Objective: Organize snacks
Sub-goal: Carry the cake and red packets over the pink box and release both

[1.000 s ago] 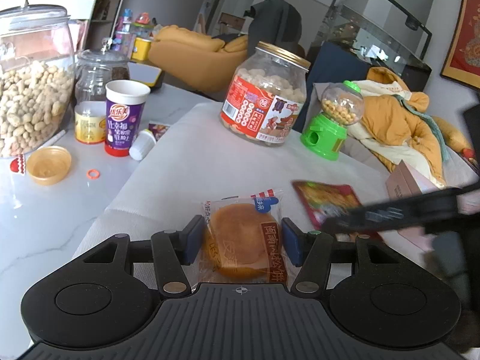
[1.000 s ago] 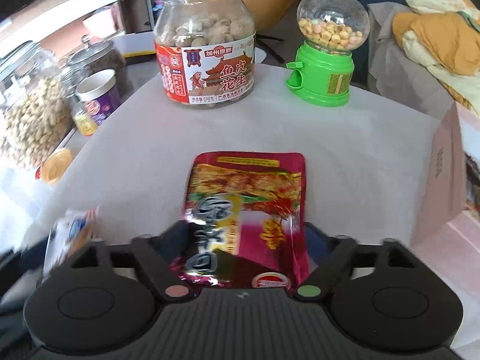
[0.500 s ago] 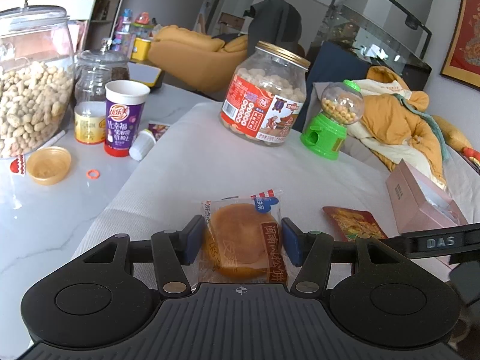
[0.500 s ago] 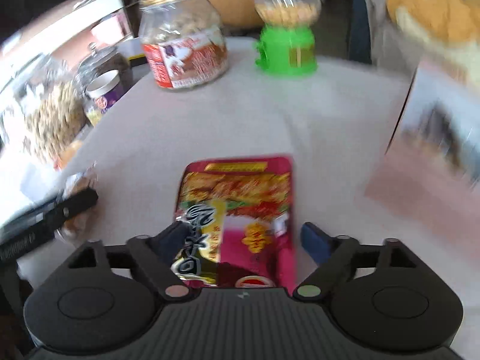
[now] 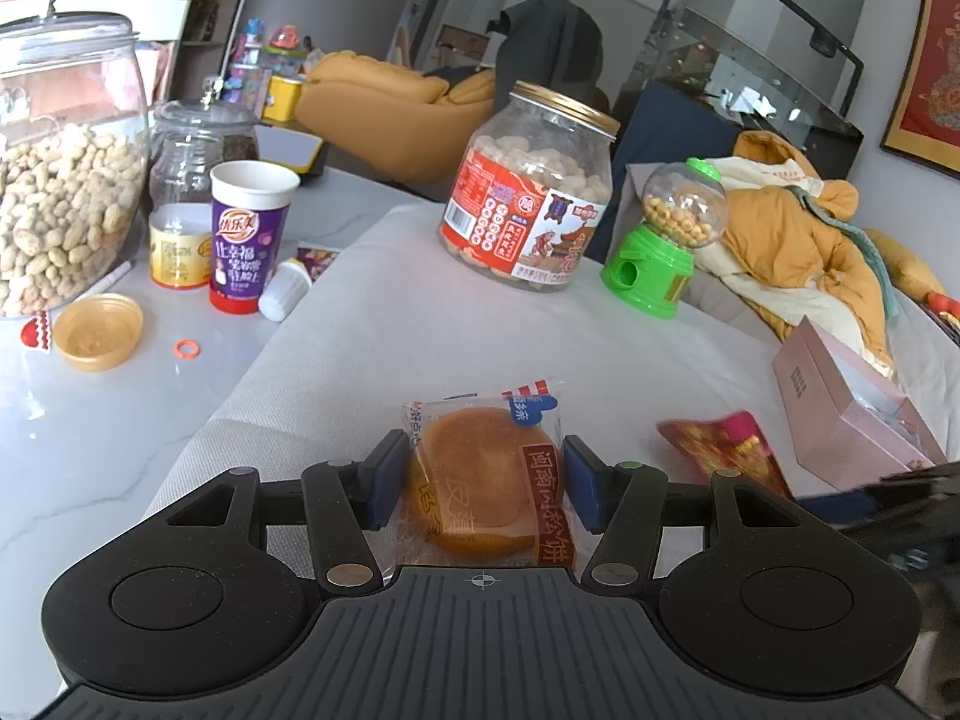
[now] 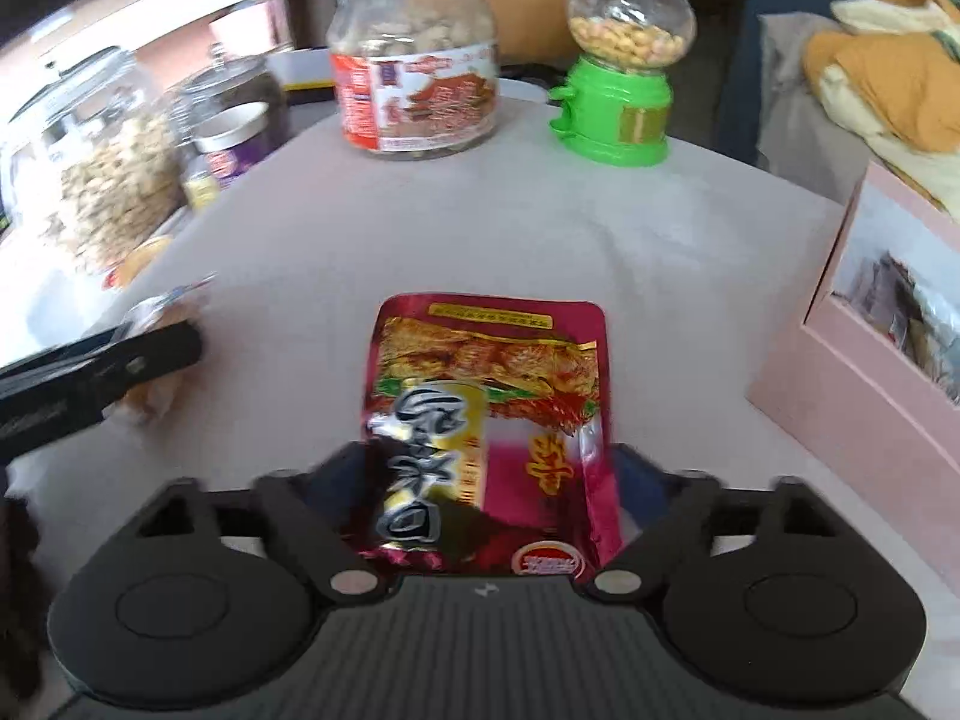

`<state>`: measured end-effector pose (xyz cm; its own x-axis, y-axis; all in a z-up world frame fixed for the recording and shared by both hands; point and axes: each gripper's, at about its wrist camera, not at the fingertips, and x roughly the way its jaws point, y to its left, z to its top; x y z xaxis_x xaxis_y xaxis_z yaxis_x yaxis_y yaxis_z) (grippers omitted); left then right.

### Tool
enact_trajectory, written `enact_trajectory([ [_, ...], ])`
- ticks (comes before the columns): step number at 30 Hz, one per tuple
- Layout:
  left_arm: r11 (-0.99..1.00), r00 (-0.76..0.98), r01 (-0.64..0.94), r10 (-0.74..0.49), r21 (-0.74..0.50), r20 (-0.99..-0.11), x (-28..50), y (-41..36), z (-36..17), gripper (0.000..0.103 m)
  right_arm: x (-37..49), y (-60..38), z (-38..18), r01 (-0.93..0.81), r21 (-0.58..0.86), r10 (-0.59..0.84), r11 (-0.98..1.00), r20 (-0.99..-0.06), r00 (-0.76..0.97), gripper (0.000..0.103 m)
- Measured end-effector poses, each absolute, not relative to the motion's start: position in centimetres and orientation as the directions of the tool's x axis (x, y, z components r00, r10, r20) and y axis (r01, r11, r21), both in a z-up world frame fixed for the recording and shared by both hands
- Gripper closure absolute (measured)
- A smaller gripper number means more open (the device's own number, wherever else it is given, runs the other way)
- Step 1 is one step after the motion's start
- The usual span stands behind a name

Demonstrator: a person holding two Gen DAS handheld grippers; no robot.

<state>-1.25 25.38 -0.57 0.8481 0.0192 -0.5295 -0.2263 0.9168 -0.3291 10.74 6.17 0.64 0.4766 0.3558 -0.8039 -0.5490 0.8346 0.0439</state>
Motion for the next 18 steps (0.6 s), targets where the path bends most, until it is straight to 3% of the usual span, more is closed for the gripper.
enact_trajectory([
  [4, 0.921, 0.846, -0.227, 0.026, -0.316, -0.533, -1.2, 25.2, -0.6, 0.042, 8.9, 4.5, 1.6, -0.585, 0.059, 0.374, 0.809, -0.820, 0.434, 0.040],
  [9, 0.941, 0.837, -0.176, -0.011, -0.289, -0.547, -1.2, 24.1, 0.0, 0.043, 5.9, 0.0, 3.1, -0.565, 0.049, 0.375, 0.824, -0.794, 0.479, 0.042],
  [13, 0.966, 0.841, 0.003, -0.143, -0.259, -0.522, -1.4, 19.2, 2.8, 0.043, 3.9, -5.1, 5.0, -0.522, 0.073, 0.394, 0.850, -0.746, 0.537, 0.042],
  [18, 0.952, 0.842, 0.234, -0.301, -0.200, -0.449, 0.9, 11.5, 9.5, 0.043, 1.9, -11.0, 6.1, -0.443, 0.004, 0.328, 0.896, -0.680, 0.656, 0.041],
])
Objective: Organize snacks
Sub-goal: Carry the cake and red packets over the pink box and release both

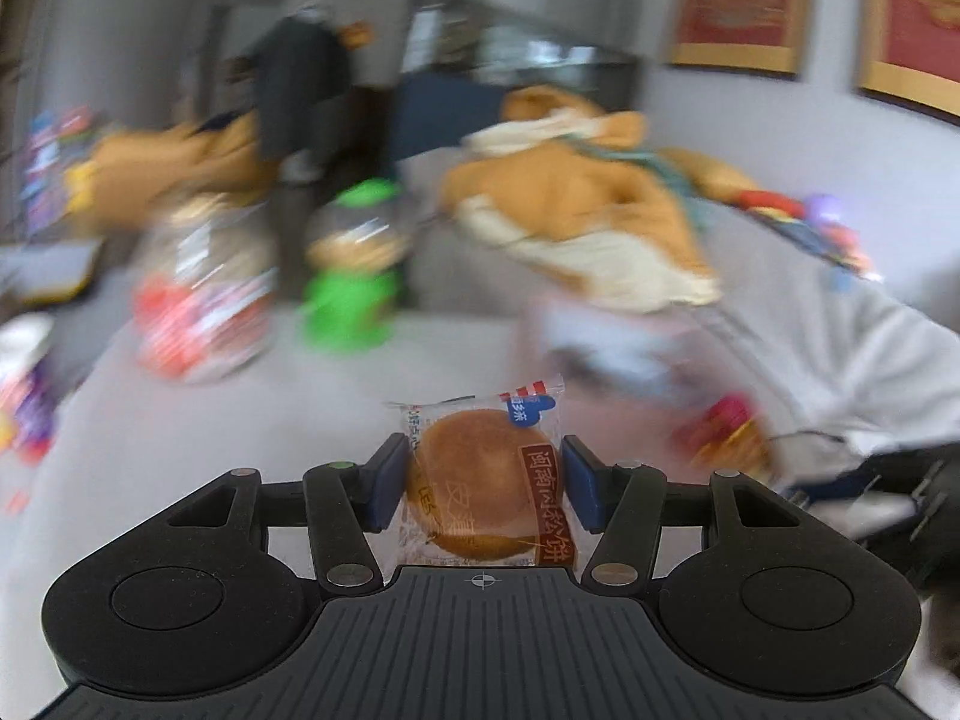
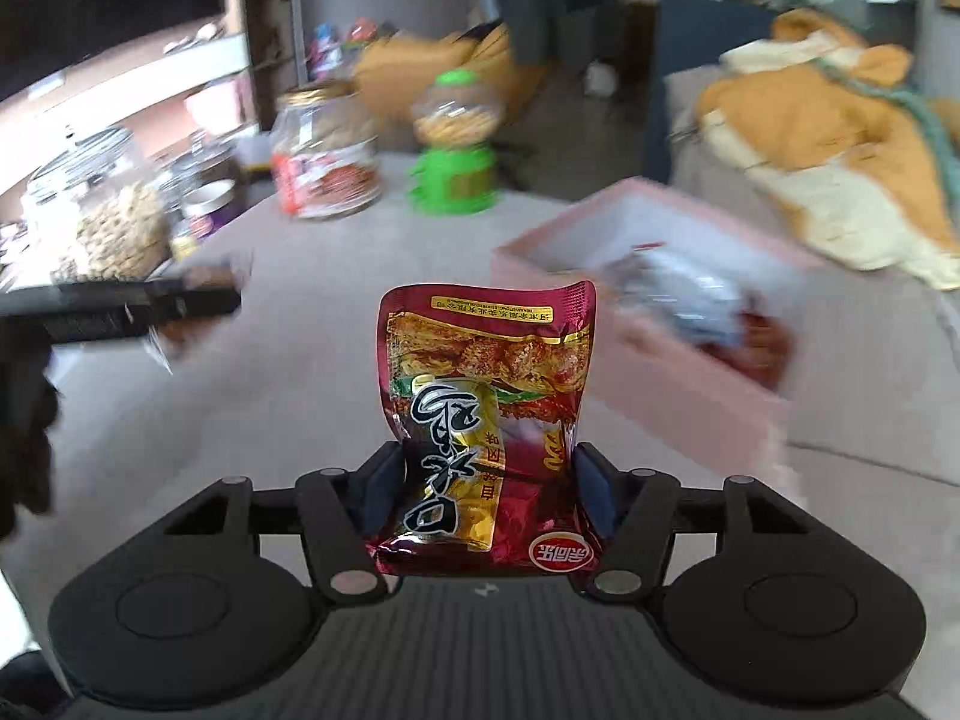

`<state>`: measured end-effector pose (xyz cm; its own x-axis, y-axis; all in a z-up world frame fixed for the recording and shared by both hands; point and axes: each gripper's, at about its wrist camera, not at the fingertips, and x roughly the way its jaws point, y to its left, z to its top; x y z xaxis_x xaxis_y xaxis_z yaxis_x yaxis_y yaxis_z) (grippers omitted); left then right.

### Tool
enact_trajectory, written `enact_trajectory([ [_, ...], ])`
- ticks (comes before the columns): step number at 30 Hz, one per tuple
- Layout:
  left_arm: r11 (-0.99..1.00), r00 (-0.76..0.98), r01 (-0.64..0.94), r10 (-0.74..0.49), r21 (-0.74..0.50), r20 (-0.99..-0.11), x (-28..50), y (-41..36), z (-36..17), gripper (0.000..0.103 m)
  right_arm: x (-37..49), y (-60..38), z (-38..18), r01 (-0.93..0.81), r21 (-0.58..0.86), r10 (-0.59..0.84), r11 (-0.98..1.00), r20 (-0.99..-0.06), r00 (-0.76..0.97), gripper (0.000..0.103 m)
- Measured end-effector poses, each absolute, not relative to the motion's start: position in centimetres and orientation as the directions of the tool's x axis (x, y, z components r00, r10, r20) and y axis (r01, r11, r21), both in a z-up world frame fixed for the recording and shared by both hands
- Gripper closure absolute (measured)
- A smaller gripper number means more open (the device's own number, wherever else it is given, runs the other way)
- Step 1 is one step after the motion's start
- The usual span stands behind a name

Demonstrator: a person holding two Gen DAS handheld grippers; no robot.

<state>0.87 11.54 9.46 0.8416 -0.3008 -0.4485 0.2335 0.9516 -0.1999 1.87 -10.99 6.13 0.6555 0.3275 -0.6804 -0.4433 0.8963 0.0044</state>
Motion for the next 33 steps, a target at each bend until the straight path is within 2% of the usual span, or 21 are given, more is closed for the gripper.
enact_trajectory([
  [3, 0.926, 0.821, 0.313, -0.375, -0.210, -0.431, 5.0, 7.4, 13.0, 0.043, 1.4, -13.8, 6.1, -0.413, 0.031, 0.330, 0.910, -0.657, 0.678, 0.041],
  [6, 0.911, 0.803, 0.326, -0.408, -0.253, -0.433, 10.1, 4.2, 14.3, 0.042, 1.2, -15.8, 5.4, -0.377, 0.044, 0.318, 0.925, -0.635, 0.704, 0.041],
  [9, 0.908, 0.769, 0.312, -0.414, -0.280, -0.487, 15.4, 1.7, 12.9, 0.042, 1.3, -16.8, 4.4, -0.357, 0.038, 0.300, 0.933, -0.630, 0.716, 0.041],
  [12, 0.944, 0.764, 0.261, -0.329, -0.201, -0.554, 18.1, -0.6, 10.1, 0.045, 1.4, -17.3, 3.7, -0.355, 0.038, 0.297, 0.934, -0.634, 0.714, 0.041],
  [21, 0.949, 0.796, 0.315, -0.270, -0.010, -0.542, 14.2, -2.0, 9.3, 0.045, 3.0, -19.2, 3.1, -0.300, 0.078, 0.277, 0.951, -0.646, 0.711, 0.041],
  [28, 0.946, 0.786, 0.323, -0.288, -0.034, -0.547, 11.9, -0.4, 9.4, 0.045, 5.6, -19.3, 10.7, -0.268, 0.089, 0.275, 0.959, -0.511, 0.814, 0.041],
  [33, 0.946, 0.782, 0.315, -0.301, -0.070, -0.545, 11.0, 1.8, 9.3, 0.045, 13.4, -17.7, 14.6, -0.171, 0.128, 0.213, 0.977, -0.517, 0.829, 0.040],
])
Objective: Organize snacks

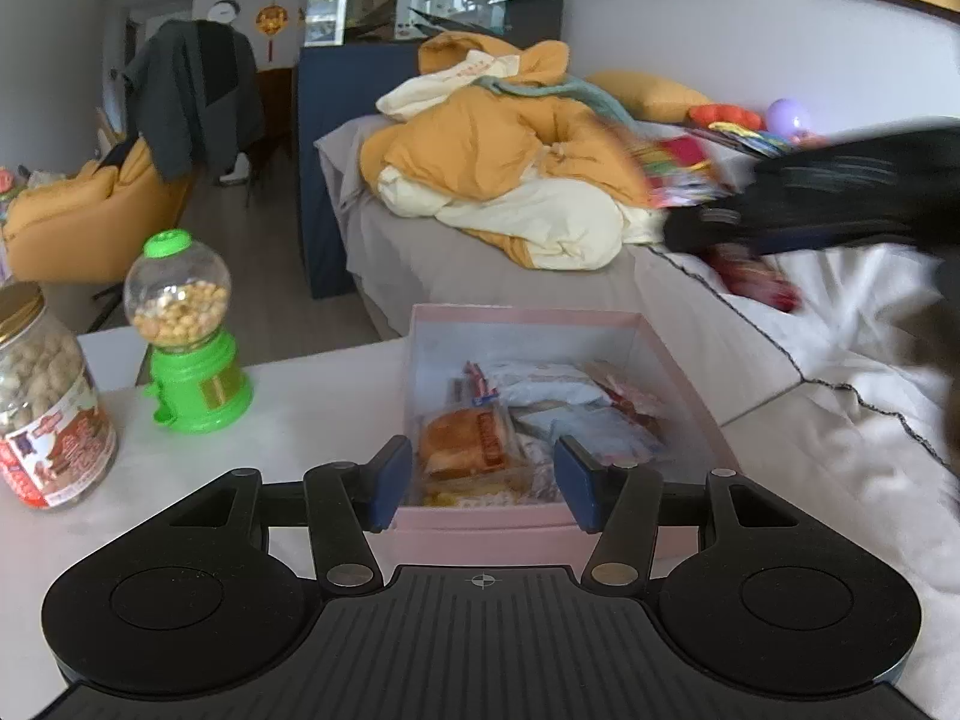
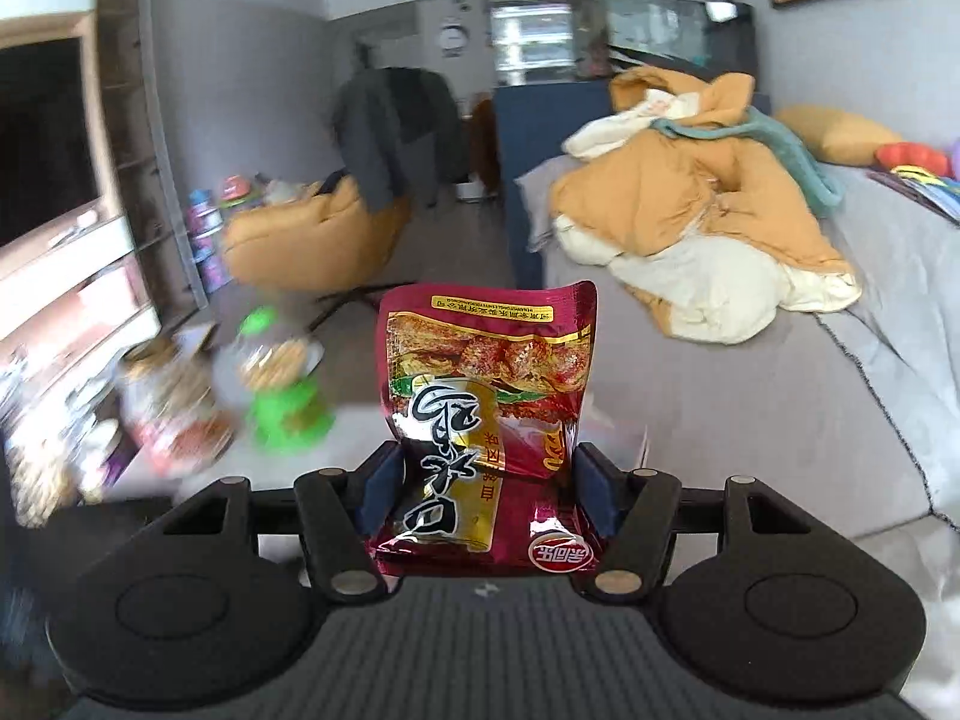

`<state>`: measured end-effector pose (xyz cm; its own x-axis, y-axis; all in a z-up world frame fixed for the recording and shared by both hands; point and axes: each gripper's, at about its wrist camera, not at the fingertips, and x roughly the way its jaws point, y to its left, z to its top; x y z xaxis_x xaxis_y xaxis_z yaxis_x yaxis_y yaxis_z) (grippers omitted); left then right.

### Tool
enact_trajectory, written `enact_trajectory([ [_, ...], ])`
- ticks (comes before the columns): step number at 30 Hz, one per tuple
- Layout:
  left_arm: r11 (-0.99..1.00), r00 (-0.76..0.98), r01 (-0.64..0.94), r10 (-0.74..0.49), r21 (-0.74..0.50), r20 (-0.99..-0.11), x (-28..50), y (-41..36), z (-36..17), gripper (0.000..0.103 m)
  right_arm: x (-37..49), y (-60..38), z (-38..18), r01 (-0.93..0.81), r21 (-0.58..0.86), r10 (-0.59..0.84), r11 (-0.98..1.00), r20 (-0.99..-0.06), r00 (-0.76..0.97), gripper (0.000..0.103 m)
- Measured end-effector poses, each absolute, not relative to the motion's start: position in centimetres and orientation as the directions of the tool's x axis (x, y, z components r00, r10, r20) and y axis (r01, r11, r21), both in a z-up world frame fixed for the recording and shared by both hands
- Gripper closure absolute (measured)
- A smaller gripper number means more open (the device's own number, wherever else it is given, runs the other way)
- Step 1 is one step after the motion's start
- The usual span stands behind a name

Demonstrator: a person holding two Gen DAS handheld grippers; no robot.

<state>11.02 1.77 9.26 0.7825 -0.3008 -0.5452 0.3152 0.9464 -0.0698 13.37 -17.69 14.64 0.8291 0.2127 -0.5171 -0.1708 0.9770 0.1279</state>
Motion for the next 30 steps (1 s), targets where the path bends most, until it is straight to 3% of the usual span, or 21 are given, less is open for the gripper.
enact_trajectory([
  [2, 0.948, 0.782, 0.308, -0.301, -0.081, -0.545, 10.9, 2.7, 9.1, 0.045, 16.8, -16.6, 14.0, -0.139, 0.111, 0.178, 0.984, -0.560, 0.809, 0.030],
  [7, 0.941, 0.773, 0.315, -0.328, -0.120, -0.544, 10.8, 4.6, 8.4, 0.045, 21.8, -14.7, 8.5, -0.099, 0.091, 0.134, 0.991, -0.722, 0.679, 0.030],
  [12, 0.943, 0.756, 0.309, -0.321, -0.122, -0.570, 9.5, 5.6, 5.9, 0.045, 17.4, -15.5, 7.2, -0.101, 0.187, 0.203, 0.977, -0.683, 0.702, 0.030],
  [16, 0.957, 0.744, 0.258, -0.283, -0.130, -0.605, 6.5, 6.6, 3.3, 0.045, 11.4, -15.1, 6.7, -0.161, 0.143, 0.215, 0.977, -0.634, 0.743, 0.027],
  [22, 0.974, 0.767, 0.182, -0.226, -0.133, -0.601, 1.4, 6.7, 0.9, 0.045, 5.6, -14.0, 2.9, -0.186, 0.151, 0.239, 0.971, -0.678, 0.696, 0.024],
  [26, 0.981, 0.775, 0.166, -0.191, -0.098, -0.602, 1.1, 5.7, -0.1, 0.045, 4.7, -12.4, 0.1, -0.183, 0.077, 0.182, 0.980, -0.716, 0.674, 0.024],
  [30, 0.987, 0.787, 0.155, -0.147, -0.037, -0.600, 1.3, 4.6, -0.5, 0.044, 4.3, -11.5, -0.9, -0.143, -0.022, 0.089, 0.990, -0.686, 0.722, 0.006],
])
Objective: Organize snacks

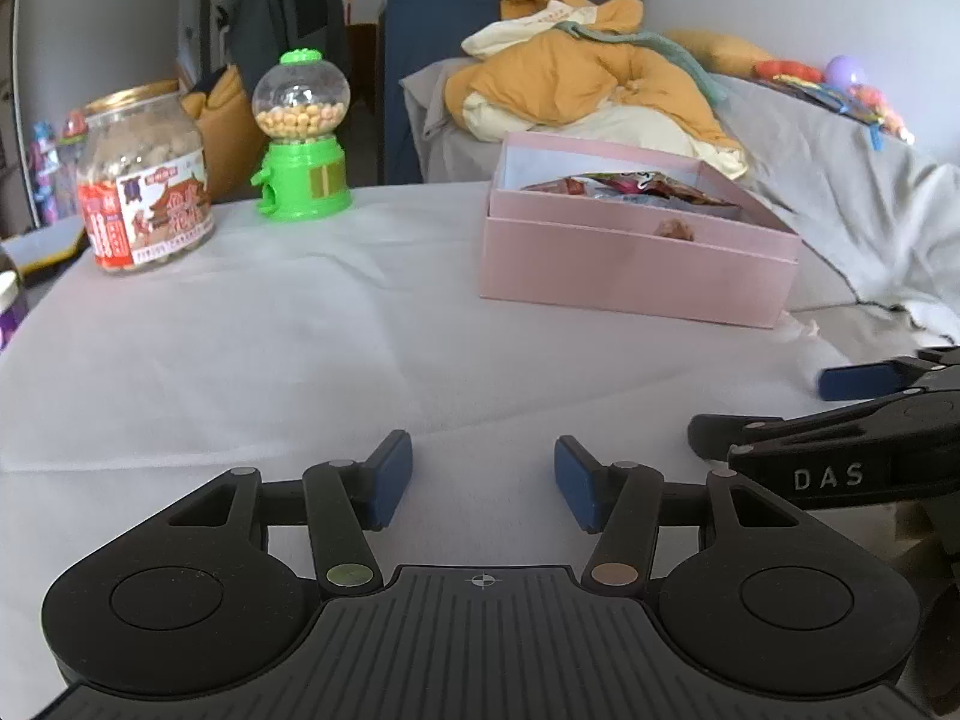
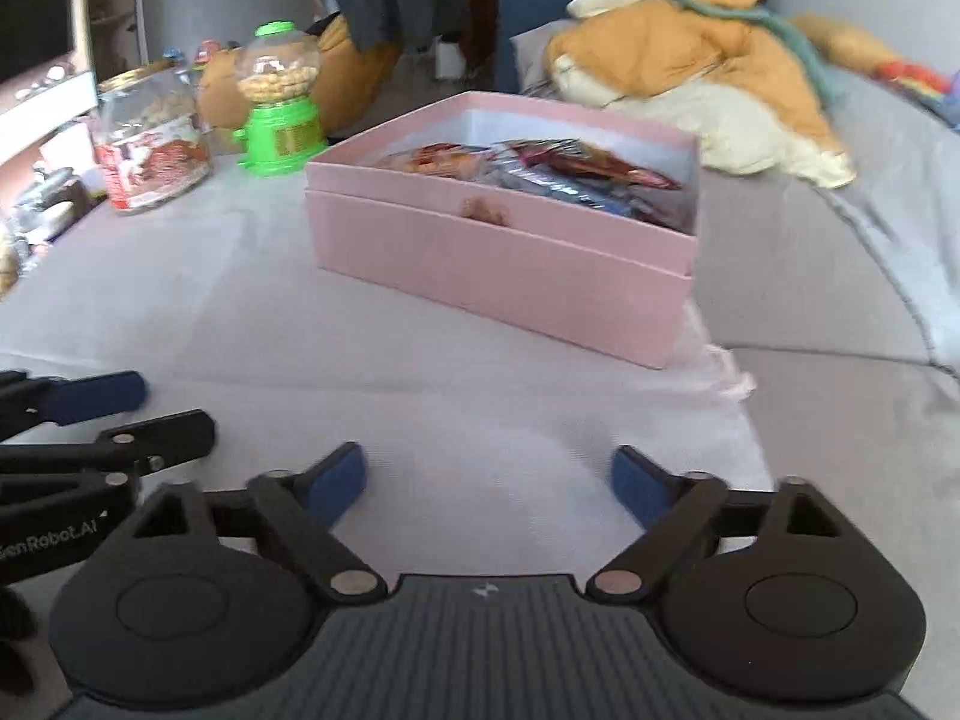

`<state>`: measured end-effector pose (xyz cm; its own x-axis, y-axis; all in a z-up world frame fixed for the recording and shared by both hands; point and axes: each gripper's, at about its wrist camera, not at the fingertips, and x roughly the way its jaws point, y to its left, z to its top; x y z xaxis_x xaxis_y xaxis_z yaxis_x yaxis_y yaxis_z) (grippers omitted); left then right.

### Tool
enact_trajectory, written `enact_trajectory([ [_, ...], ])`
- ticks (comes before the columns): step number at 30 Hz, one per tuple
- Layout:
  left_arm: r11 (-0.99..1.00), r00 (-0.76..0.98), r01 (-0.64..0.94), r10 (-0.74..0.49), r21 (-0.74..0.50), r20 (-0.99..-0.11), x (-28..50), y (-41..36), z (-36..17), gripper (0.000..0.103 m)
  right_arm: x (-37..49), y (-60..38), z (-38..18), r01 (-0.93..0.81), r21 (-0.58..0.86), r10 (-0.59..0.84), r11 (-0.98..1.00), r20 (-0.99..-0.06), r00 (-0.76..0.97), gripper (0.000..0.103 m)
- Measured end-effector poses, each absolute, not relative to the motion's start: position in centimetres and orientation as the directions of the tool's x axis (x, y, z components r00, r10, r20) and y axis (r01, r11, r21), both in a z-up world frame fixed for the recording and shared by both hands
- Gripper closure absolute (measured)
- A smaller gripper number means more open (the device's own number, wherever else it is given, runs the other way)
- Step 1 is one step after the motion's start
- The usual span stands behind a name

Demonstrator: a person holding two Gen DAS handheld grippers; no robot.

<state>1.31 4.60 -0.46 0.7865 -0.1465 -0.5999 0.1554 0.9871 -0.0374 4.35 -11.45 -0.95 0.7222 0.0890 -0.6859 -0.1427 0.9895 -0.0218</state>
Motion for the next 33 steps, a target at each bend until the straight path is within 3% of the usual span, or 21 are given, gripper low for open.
enact_trajectory([
  [2, 0.988, 0.788, 0.153, -0.129, -0.012, -0.602, 1.4, 4.2, -0.5, 0.042, 4.8, -12.1, -1.3, -0.097, 0.009, 0.076, 0.995, -0.697, 0.713, 0.000],
  [10, 0.988, 0.791, 0.152, -0.109, 0.021, -0.602, 1.2, 3.7, -0.6, 0.042, 3.8, -12.0, -2.5, -0.046, 0.012, 0.043, 0.999, -0.637, 0.769, 0.000],
  [33, 0.988, 0.790, 0.153, -0.115, 0.012, -0.602, 1.3, 3.9, -0.6, 0.041, 3.1, -12.3, -2.4, -0.063, 0.031, 0.068, 0.998, -0.638, 0.767, 0.000],
])
